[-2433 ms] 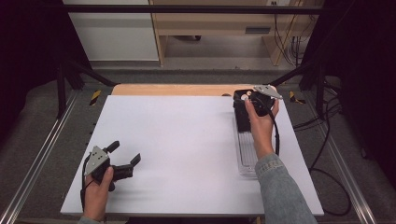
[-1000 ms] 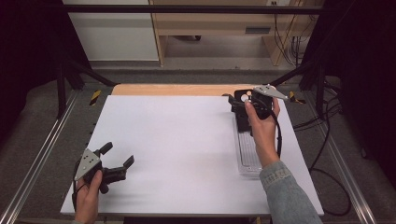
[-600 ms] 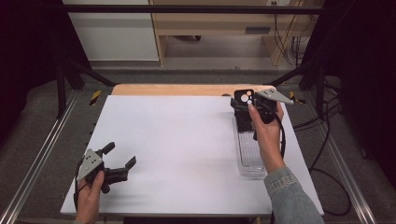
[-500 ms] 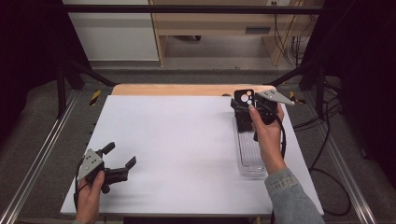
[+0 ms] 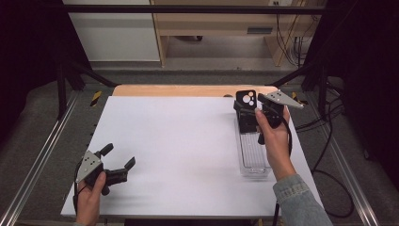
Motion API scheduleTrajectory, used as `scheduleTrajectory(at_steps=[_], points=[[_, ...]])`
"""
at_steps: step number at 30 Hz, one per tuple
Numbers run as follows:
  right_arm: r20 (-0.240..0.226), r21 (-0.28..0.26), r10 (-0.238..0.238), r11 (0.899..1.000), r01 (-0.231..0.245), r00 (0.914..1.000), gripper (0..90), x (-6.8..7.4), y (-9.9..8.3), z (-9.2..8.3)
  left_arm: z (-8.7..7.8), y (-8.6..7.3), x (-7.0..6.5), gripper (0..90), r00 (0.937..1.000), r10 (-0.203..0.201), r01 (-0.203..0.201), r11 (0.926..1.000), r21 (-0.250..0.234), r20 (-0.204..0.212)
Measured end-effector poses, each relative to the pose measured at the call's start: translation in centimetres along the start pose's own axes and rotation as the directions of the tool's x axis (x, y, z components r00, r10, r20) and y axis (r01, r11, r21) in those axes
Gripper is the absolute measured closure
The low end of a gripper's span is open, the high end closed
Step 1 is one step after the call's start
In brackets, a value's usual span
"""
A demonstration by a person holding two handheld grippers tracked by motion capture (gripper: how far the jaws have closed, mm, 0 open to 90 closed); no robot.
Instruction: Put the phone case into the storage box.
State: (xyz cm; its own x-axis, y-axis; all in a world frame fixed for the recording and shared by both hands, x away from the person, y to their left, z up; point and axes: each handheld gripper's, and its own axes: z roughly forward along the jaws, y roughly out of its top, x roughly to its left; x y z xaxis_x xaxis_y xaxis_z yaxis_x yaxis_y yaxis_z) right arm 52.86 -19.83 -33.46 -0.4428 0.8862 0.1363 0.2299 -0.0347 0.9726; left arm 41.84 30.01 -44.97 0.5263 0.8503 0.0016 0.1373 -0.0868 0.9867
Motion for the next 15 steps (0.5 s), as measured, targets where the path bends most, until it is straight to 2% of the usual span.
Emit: scheduleTrajectory(at_steps=[15], points=[[0.021,-0.013,-0.004,1.000,0.005,0.9998,2.6,-0.7,0.5,-1.3,-0.1,0.1,0.1,1.5,1.0000,-0.002,0.002,0.9999,-0.015,0.004]])
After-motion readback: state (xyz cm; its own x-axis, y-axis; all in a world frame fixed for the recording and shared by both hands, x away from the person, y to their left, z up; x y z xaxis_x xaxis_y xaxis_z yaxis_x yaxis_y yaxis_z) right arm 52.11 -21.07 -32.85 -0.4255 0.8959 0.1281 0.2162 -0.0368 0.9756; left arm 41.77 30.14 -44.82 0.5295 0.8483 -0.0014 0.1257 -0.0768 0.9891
